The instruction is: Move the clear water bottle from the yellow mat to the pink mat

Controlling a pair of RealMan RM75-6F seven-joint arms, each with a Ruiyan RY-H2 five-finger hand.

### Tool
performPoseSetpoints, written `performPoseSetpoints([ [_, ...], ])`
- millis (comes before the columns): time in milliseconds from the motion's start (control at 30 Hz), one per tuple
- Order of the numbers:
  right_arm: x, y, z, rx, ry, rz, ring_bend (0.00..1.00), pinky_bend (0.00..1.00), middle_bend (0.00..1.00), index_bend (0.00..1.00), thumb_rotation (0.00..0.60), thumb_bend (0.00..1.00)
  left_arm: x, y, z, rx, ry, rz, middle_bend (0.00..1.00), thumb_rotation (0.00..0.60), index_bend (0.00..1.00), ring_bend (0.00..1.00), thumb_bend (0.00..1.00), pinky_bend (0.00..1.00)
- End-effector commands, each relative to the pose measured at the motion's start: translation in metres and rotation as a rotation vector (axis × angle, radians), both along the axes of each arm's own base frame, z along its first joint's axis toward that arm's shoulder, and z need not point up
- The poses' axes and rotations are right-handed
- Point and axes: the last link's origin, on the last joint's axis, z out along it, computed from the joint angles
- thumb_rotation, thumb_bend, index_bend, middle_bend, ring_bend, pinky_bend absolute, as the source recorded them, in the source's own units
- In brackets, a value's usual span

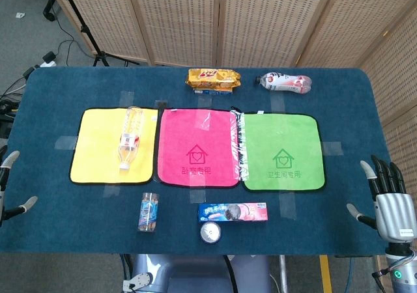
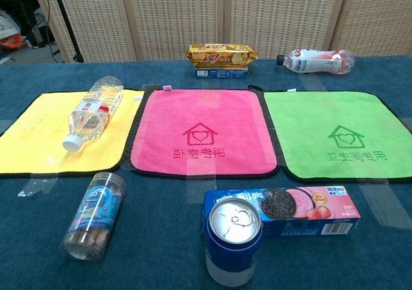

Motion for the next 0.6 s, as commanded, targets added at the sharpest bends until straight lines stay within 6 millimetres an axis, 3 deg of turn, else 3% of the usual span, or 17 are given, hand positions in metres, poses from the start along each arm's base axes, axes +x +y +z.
performPoseSetpoints([
  [33,0.0,-0.001,-0.002,0.003,0.003,-0.004,0.0,0.0,0.0,0.0,0.6,0.0,-0.002,0.0,0.0,-0.003,-0.003,0.009,0.0,0.6,0.0,0.0,0.0,0.0],
  [233,0.001,0.0,-0.004,0.019,0.01,-0.011,0.0,0.0,0.0,0.0,0.6,0.0,-0.008,0.008,0.002,-0.027,-0.04,0.044,0.0,0.6,0.0,0.0,0.0,0.0],
  [333,0.0,-0.001,-0.003,0.022,0.005,-0.016,0.0,0.0,0.0,0.0,0.6,0.0,-0.012,0.025,0.006,-0.056,-0.125,0.084,0.0,0.6,0.0,0.0,0.01,0.0],
  [400,0.0,-0.003,-0.003,0.024,0.002,-0.021,0.0,0.0,0.0,0.0,0.6,0.0,-0.013,0.042,0.006,-0.108,-0.211,0.111,0.0,0.6,0.0,0.0,0.07,0.0],
  [500,-0.001,-0.006,-0.002,0.033,-0.008,-0.029,0.0,0.0,0.0,0.0,0.6,0.0,-0.013,0.076,0.01,-0.181,-0.407,0.148,0.0,0.6,0.0,0.0,0.31,0.0],
  [600,-0.002,-0.008,-0.002,0.044,-0.015,-0.04,0.0,0.0,0.0,0.0,0.6,0.0,-0.019,0.108,0.009,-0.158,-0.528,0.171,0.0,0.6,0.04,0.0,0.66,0.0],
])
